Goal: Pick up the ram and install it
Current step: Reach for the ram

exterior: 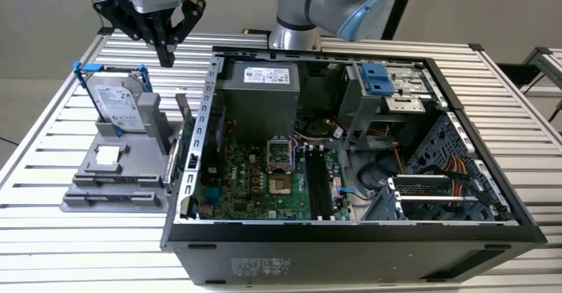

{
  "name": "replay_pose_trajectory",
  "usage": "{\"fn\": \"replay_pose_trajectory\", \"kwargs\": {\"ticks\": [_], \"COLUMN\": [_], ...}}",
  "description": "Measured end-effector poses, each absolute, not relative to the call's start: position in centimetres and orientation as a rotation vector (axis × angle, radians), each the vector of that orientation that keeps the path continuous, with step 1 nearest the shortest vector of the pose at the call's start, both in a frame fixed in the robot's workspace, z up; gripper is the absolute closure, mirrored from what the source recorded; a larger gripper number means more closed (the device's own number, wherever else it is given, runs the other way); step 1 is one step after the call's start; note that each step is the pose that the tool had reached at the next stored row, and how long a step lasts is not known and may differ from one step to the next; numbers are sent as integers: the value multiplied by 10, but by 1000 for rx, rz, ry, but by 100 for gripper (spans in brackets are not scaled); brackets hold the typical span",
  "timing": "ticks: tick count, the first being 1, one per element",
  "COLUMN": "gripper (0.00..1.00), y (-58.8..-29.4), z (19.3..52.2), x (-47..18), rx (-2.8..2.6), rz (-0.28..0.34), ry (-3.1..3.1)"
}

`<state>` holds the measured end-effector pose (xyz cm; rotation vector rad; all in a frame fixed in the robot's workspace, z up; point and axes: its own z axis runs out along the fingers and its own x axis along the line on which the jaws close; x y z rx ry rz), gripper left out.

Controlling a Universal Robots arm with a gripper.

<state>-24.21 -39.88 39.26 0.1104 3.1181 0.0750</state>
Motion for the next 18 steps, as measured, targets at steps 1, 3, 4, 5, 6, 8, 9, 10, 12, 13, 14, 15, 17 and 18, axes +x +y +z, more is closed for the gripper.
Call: {"fn": "replay_pose_trajectory", "kwargs": {"ticks": [1,3,4,5,6,8,9,10,12,13,14,15,17,18], "gripper": [100,100,100,100,100,100,100,100,100,100,100,100,100,100], "y": [-399,-399,-399,-399,-399,-399,-399,-399,-399,-399,-399,-399,-399,-399], "z": [393,393,393,393,393,393,393,393,393,393,393,393,393,393], "x": [-243,-245,-246,-247,-248,-250,-251,-252,-253,-254,-255,-256,-258,-259], "rx": [110,110,110,111,111,110,110,110,110,110,110,110,110,110], "rz": [75,75,75,75,75,75,75,75,75,75,75,75,75,75], "ry": [3118,3118,3118,3118,3118,3118,3118,3118,3118,3118,3118,3118,3118,3118]}}
